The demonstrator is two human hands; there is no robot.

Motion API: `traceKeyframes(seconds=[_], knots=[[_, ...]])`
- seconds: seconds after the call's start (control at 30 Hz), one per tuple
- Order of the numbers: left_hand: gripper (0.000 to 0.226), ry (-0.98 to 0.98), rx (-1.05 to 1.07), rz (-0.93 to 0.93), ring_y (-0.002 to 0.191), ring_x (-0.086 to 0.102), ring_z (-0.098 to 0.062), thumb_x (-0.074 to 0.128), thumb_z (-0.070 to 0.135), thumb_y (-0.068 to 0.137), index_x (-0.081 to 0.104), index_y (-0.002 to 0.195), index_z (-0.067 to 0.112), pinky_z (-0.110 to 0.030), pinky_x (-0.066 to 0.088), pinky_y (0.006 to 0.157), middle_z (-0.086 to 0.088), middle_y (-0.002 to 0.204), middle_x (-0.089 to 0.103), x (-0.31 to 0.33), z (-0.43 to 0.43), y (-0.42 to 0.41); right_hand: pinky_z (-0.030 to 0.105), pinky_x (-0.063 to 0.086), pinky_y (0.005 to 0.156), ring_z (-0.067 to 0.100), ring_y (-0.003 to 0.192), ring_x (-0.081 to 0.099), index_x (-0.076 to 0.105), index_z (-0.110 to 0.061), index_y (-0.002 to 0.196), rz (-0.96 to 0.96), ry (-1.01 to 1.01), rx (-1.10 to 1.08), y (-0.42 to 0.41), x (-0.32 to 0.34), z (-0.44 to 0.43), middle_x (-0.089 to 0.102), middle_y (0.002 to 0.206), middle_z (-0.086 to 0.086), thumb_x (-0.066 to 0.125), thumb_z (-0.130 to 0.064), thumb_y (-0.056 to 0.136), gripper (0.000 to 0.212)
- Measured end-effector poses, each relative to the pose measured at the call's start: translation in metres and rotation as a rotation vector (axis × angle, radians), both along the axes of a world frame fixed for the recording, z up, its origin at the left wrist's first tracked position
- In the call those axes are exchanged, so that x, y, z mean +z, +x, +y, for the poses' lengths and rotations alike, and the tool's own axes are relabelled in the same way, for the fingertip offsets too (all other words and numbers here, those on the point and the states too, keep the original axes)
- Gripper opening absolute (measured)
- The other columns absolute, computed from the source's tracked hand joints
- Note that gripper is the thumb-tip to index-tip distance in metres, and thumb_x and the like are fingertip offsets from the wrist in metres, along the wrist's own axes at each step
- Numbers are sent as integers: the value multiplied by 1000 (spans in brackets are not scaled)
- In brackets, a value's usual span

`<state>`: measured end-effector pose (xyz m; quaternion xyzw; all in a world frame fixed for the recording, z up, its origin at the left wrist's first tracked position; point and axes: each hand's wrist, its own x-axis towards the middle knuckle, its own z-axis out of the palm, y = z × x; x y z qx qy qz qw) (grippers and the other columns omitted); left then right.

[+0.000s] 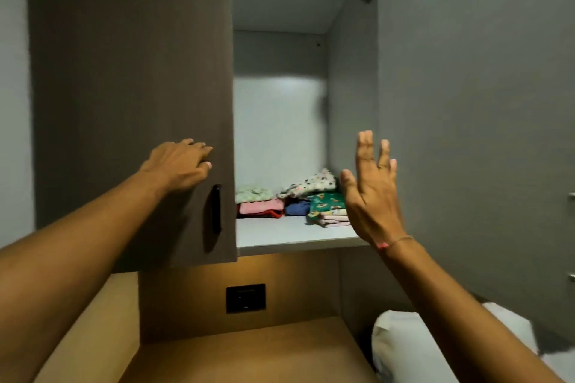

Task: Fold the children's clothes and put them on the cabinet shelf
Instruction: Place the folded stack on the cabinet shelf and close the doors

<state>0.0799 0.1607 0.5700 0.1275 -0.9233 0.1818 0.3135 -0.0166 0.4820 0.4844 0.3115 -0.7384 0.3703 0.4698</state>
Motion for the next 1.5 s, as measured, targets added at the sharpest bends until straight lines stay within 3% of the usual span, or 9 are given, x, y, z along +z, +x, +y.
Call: traceKeyframes(seconds=[0.17, 0.37, 0.53, 0.67, 0.93, 1.17, 1.37, 1.5], knots=[[53, -147, -475, 233, 142, 30, -28, 34, 31, 96, 37, 145, 13, -46, 29, 113, -10, 154, 36, 24, 118, -26, 35, -12, 120, 17, 149, -15, -2, -22, 155, 164, -179, -266, 59, -7, 119, -7, 163, -9, 30, -39, 96, 69], [56, -439, -866, 334, 149, 13, -28, 37, 30, 98, 26, 151, 16, -43, 17, 118, -5, 161, 21, 55, 301, -35, 27, -16, 118, 16, 149, -17, -5, -20, 155, 57, -268, -486, 71, -3, 206, -9, 163, -2, 28, -41, 95, 71], [56, -570, -956, 298, 150, 1, -28, 30, 33, 102, 17, 154, 18, -43, 7, 121, -4, 162, 13, 70, 400, -36, 32, -6, 121, 12, 149, -10, -1, -16, 154, -244, -321, -291, 53, -5, 235, -7, 163, 2, 23, -47, 97, 70], [55, -678, -939, 324, 149, -5, -31, 24, 37, 102, 18, 153, 19, -49, 3, 121, -4, 163, 8, 78, 427, -36, 32, -1, 123, 4, 147, -6, 1, -25, 153, -222, -282, -107, 55, -11, 234, -5, 162, -6, 22, -48, 92, 69], [56, -666, -927, 400, 149, 8, -33, 20, 41, 101, 28, 150, 15, -53, 8, 120, -8, 158, 25, 72, 364, -4, 32, 8, 123, 1, 148, 0, -2, -46, 143, -44, -186, 127, 78, -18, 179, -3, 158, -19, 28, -43, 96, 56], [54, -616, -787, 491, 148, 16, -32, 28, 39, 101, 39, 146, 11, -53, 13, 120, -8, 155, 34, 52, 250, 41, 28, 14, 122, 8, 149, 10, 13, -26, 155, 119, -42, 362, 75, -17, 85, 13, 162, -12, 21, -51, 100, 61], [55, -467, -466, 474, 149, 12, -28, 25, 39, 100, 32, 148, 12, -49, 11, 121, -7, 158, 27, 29, 147, 49, 31, 12, 121, 3, 148, 1, 9, -39, 151, 50, 191, 290, 28, -8, 12, 7, 160, -17, 20, -48, 101, 52], [59, -136, -319, 407, 150, 4, -24, 26, 39, 98, 24, 151, 14, -46, 6, 121, -4, 161, 17, -5, 85, 31, 37, 3, 122, 20, 150, -8, -2, -28, 153, -30, 485, 47, -24, -7, -24, -11, 160, -7, 24, -39, 104, 57]])
